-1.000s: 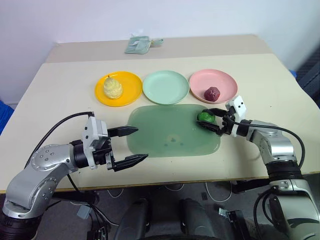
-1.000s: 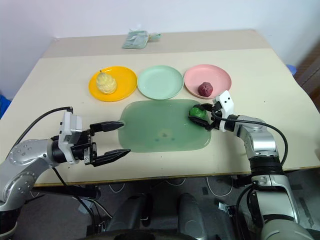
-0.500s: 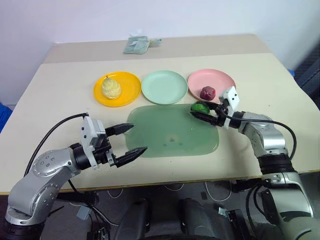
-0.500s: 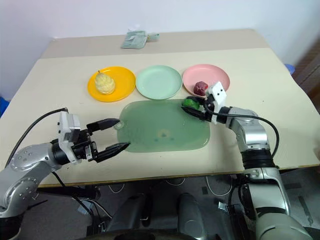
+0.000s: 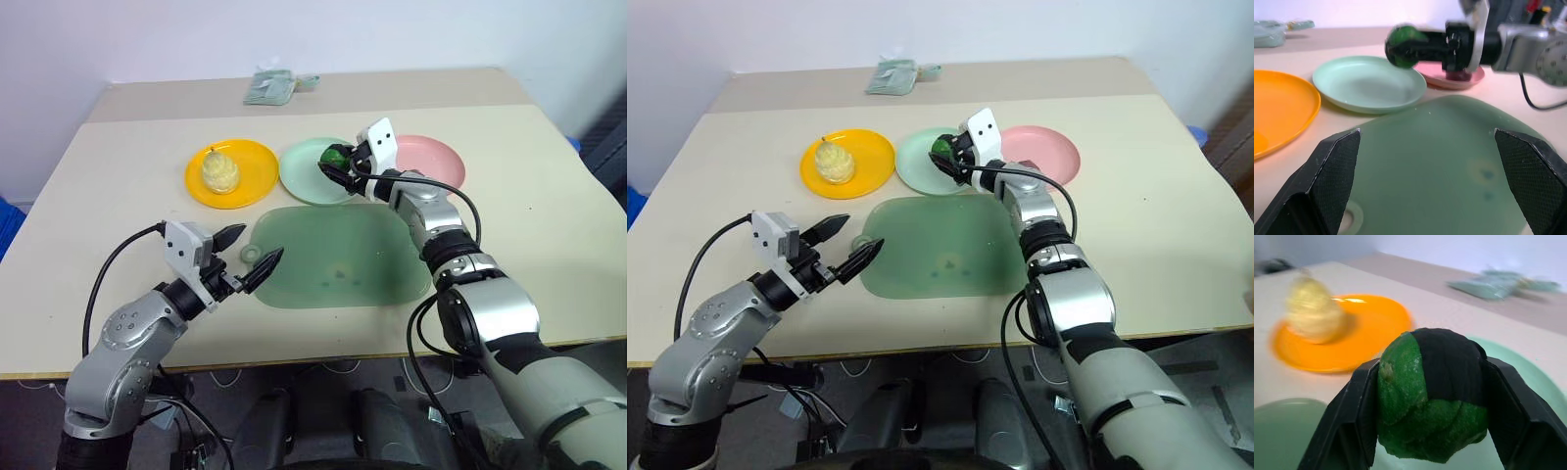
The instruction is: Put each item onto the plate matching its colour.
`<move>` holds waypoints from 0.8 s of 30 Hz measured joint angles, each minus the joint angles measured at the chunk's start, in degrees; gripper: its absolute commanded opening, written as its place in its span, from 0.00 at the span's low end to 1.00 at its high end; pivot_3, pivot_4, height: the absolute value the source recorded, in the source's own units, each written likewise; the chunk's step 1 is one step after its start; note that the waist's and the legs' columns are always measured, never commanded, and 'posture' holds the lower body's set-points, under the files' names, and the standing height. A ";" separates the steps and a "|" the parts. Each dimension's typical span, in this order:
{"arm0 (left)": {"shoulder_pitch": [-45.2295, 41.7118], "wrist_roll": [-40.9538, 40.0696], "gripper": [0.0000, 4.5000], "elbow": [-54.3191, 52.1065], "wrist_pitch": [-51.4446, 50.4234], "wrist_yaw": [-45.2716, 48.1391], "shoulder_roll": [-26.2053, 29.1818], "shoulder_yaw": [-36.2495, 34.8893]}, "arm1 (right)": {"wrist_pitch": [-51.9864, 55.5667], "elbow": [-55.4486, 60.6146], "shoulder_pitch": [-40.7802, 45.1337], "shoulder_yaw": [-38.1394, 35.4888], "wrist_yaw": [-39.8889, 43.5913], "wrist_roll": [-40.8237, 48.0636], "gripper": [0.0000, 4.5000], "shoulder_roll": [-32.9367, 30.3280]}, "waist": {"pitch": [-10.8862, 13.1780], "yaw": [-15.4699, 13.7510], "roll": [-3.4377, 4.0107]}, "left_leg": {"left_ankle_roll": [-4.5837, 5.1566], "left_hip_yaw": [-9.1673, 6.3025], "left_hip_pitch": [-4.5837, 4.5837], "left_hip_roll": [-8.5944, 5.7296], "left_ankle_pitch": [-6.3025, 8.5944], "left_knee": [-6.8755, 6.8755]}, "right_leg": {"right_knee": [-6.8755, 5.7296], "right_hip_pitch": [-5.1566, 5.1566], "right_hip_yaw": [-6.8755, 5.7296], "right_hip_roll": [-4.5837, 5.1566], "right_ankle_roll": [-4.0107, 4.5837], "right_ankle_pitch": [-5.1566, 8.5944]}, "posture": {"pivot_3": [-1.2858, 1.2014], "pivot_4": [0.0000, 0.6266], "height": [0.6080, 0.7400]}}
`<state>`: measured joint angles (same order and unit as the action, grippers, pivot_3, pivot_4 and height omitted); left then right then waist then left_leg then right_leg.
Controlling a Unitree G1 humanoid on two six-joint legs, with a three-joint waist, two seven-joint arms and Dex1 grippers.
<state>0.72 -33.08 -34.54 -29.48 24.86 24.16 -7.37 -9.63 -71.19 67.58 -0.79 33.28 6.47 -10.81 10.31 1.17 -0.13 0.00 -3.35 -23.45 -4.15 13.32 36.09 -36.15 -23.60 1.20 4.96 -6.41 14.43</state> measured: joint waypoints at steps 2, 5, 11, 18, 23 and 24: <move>1.50 0.67 1.00 -0.97 0.02 -1.37 -0.32 -0.04 | -1.01 -2.34 0.86 -0.44 -2.33 -0.99 0.68 0.86 | 0.00 0.26 0.00 | -0.01 0.02 0.00 0.02 -0.01 -0.04 | -0.02 -0.04 0.04 -0.02 0.00 0.00 | 0.52 0.24 1.00; 3.84 2.55 1.00 -2.01 0.17 -3.21 -0.69 -0.09 | -1.19 -4.95 1.01 -0.68 -4.12 -2.60 0.90 2.30 | 0.01 0.33 0.03 | 0.03 0.01 0.00 0.02 0.01 -0.04 | -0.04 -0.05 0.04 -0.10 0.01 0.01 | 0.52 0.24 1.00; 4.86 5.11 1.00 -2.15 1.24 -5.18 -0.76 -0.39 | -1.14 -5.89 1.24 -2.01 -4.29 -4.04 0.99 3.33 | 0.02 -0.16 0.03 | 0.17 -0.01 0.00 0.01 0.09 0.04 | -0.05 0.01 0.04 -0.13 0.01 0.00 | 0.52 0.24 1.00; 1.17 12.13 1.00 2.95 7.43 -5.90 -1.81 1.69 | -5.60 -1.10 0.88 -4.76 6.15 -2.28 0.99 -1.07 | 0.02 -0.17 0.03 | 0.17 -0.01 0.00 0.01 0.10 0.02 | -0.03 0.02 0.03 -0.17 0.00 0.00 | 0.52 0.24 1.00; -0.98 12.30 1.00 7.40 8.77 -1.82 -0.47 1.76 | -3.73 16.46 -8.74 -5.48 15.53 1.88 0.99 -6.80 | 0.01 -0.37 0.03 | 0.19 -0.06 0.00 0.03 0.11 0.01 | -0.03 0.03 0.01 -0.18 0.00 0.00 | 0.52 0.24 1.00; -2.32 11.68 1.00 8.64 8.87 -0.44 -0.21 1.79 | -0.77 24.54 -13.83 -5.27 17.07 3.02 0.99 -9.00 | 0.01 -0.71 0.02 | 0.20 -0.14 -0.03 0.02 0.11 0.05 | -0.03 0.06 -0.04 -0.15 0.00 0.00 | 0.52 0.24 1.00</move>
<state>-1.60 -21.40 -25.90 -20.62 24.43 23.94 -5.58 -10.40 -46.65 53.75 -6.06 50.36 9.49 -19.82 10.31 0.46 -0.11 0.20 -3.49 -23.48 -4.13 13.43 36.15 -36.18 -23.53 1.17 4.82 -6.41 14.43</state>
